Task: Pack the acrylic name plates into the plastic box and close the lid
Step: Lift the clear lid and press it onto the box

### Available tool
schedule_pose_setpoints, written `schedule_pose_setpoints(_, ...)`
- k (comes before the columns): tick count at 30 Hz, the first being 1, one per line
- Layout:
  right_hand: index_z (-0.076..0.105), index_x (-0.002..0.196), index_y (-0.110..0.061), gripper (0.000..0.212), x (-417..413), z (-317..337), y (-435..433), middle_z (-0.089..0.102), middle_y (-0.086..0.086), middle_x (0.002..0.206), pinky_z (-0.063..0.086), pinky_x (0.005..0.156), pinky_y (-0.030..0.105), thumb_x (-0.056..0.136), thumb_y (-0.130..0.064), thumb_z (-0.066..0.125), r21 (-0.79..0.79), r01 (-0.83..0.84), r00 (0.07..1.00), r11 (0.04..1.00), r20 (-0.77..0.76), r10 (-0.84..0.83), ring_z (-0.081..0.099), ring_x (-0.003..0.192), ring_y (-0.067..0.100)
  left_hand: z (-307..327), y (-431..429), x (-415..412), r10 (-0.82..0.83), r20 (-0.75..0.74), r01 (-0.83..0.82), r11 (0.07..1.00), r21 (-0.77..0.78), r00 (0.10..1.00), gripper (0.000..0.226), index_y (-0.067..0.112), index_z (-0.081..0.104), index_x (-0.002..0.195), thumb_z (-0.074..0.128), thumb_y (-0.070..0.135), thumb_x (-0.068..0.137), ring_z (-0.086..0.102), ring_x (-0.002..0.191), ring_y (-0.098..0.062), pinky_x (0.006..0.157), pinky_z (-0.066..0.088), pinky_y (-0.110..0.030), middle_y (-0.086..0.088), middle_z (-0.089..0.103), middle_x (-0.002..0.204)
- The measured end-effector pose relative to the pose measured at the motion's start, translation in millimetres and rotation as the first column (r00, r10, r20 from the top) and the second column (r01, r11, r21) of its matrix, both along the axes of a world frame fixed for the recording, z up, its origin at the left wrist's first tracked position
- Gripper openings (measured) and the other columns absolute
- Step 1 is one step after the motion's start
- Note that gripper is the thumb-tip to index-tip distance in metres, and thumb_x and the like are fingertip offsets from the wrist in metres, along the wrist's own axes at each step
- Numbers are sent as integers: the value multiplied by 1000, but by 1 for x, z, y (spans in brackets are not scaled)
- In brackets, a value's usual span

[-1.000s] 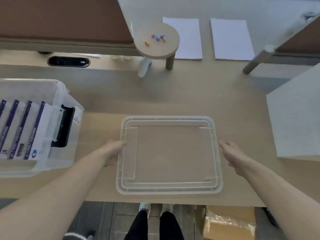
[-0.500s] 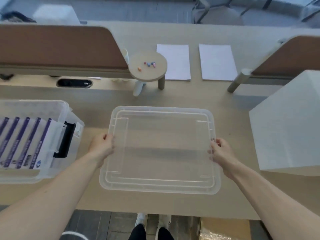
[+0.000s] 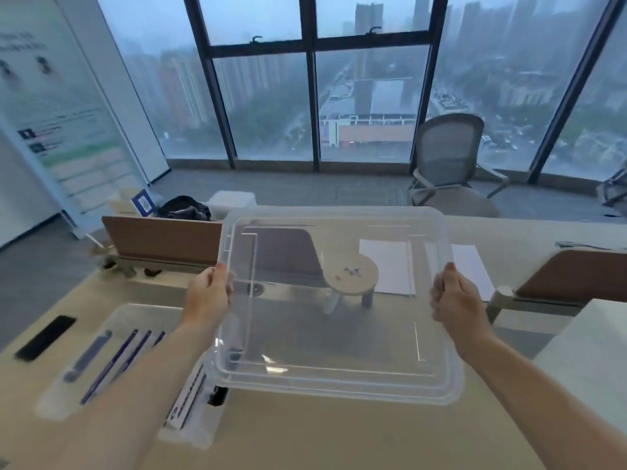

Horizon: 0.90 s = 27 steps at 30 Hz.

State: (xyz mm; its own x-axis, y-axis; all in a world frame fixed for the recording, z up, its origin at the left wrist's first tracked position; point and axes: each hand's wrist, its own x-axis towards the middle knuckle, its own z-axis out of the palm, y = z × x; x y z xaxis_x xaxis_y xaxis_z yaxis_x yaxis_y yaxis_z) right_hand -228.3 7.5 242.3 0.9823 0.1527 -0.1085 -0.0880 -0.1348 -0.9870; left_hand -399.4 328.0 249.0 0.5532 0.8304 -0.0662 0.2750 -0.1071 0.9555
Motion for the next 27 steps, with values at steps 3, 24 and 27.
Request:
schedule_pose_setpoints(3, 39, 67, -22, 50, -21, 12, 25, 38, 3, 64, 27, 57, 35, 106, -51, 26, 40, -5, 997, 999, 78, 2, 34, 58, 20, 14, 23, -26, 10, 70, -12, 1000, 24, 997, 43, 14, 59, 85, 37, 41, 110, 42, 62, -16, 60, 36, -32, -2, 45, 68)
schedule_pose_setpoints(24, 81, 93, -6, 85, -166, 34, 292, 79, 17, 95, 50, 93, 42, 100, -65, 21, 397, -83, 947, 914, -254, 196, 70, 96, 35, 34, 284, -204, 58, 322, -24, 994, -110, 945, 78, 14, 65, 68, 15, 59, 107, 68, 76, -20, 73, 46, -29, -7, 72, 77)
schedule_pose_setpoints(27, 81, 93, -16, 60, -160, 33, 313, 80, 11, 98, 54, 91, 39, 105, -44, 29, 398, -165, 936, 903, -225, 270, 74, 92, 29, 30, 316, -202, 93, 426, 29, 962, -271, 900, 76, 21, 76, 61, 27, 53, 108, 69, 75, -23, 87, 53, -39, -4, 74, 70)
